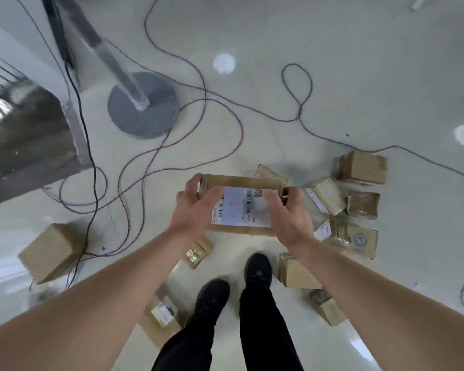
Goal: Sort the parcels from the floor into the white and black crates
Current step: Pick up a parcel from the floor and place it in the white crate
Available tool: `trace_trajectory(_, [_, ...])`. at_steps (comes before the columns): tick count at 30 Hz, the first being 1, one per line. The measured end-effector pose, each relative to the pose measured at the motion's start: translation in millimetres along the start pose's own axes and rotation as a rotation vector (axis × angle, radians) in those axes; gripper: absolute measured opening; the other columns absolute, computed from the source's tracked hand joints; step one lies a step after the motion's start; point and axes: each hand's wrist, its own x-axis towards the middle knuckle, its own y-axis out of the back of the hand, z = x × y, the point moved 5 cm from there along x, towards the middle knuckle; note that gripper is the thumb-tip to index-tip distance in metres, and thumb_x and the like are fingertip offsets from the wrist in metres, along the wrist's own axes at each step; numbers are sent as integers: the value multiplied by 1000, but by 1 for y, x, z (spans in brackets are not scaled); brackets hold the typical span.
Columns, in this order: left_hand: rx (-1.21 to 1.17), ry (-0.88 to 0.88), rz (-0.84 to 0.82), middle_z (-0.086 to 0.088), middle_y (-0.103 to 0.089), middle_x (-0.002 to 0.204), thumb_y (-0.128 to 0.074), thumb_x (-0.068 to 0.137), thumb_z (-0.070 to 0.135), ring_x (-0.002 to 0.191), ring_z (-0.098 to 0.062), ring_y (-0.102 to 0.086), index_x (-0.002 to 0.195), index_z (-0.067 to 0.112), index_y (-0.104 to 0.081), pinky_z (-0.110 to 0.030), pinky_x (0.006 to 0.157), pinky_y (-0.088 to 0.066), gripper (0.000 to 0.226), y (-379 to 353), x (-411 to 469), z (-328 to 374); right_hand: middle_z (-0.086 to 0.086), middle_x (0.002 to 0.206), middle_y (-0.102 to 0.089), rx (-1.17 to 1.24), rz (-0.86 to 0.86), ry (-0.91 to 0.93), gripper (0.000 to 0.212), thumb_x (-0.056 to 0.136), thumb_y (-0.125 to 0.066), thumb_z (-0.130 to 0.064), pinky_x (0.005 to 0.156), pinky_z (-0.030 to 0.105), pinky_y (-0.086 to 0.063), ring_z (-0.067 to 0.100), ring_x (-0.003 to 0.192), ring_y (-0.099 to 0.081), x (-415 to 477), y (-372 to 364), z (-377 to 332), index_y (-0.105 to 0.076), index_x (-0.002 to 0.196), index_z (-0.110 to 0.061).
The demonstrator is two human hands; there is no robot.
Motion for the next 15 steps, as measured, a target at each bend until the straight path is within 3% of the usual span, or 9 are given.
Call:
trace_trajectory(2, [90, -63, -62, -4, -62, 121, -54, 68, 71, 107, -25, -66, 118, 61, -52, -46, 95, -53, 51, 3, -48, 41, -1, 95, -61, 35, 82, 7, 51, 80, -43, -70, 64, 35, -40, 15, 84, -57, -45, 42, -22, -49, 100, -23])
trace_trajectory(4, [151, -155, -106, -5, -66, 110, -51, 80, 61, 100, -23, -67, 86, 59, -58, -36, 84, -54, 9, 2, -105, 85, 0, 93, -62, 91, 162, -10, 55, 76, -40, -74, 71, 41, -48, 20, 84, -60, -92, 81, -39, -49, 96, -23])
trace_trajectory(6, [172, -253, -182, -6, -69, 103, -50, 94, 50, 96, -20, -67, 77, 51, -55, -30, 75, -52, 18, -4, -154, 117, -1, 93, -63, 156, 238, -27, 57, 74, -36, -77, 80, 46, -52, 22, 85, -61, -140, 120, -50, -49, 95, -25])
trace_trajectory(7, [192, -285, -209, -5, -69, 104, -49, 95, 50, 97, -18, -66, 83, 54, -56, -29, 76, -51, 15, -6, -180, 129, -1, 95, -63, 195, 279, -36, 56, 74, -36, -77, 81, 47, -54, 22, 86, -62, -165, 139, -53, -48, 94, -27])
trace_trajectory(8, [199, -328, -241, -1, -68, 108, -49, 91, 56, 100, -16, -64, 100, 55, -59, -31, 82, -51, 14, -11, -202, 141, -1, 95, -63, 236, 324, -42, 53, 74, -36, -77, 82, 49, -55, 22, 86, -62, -188, 156, -53, -48, 93, -29])
trace_trajectory(9, [203, -354, -289, 1, -66, 113, -49, 82, 64, 105, -16, -63, 125, 51, -56, -34, 90, -51, 45, -18, -222, 153, -2, 95, -63, 285, 370, -42, 52, 74, -37, -77, 82, 50, -56, 22, 85, -63, -210, 173, -52, -47, 92, -30])
trace_trajectory(10, [226, -391, -340, 4, -66, 115, -48, 74, 69, 107, -16, -63, 136, 45, -51, -37, 95, -50, 67, -27, -241, 162, -2, 94, -63, 334, 411, -44, 51, 74, -39, -77, 83, 50, -57, 21, 85, -63, -230, 189, -49, -48, 91, -30])
trace_trajectory(13, [279, -492, -410, 9, -64, 106, -46, 71, 66, 104, -16, -61, 116, 45, -58, -35, 92, -48, 51, -53, -295, 185, -1, 95, -65, 453, 523, -72, 53, 78, -40, -76, 81, 46, -57, 20, 87, -64, -288, 230, -30, -50, 96, -27])
trace_trajectory(15, [312, -522, -478, 18, -64, 104, -46, 69, 68, 110, -14, -59, 133, 45, -54, -39, 100, -47, 68, -75, -332, 193, 1, 96, -66, 513, 607, -89, 47, 93, -44, -67, 65, 30, -54, 18, 85, -63, -326, 256, -11, -52, 103, -22])
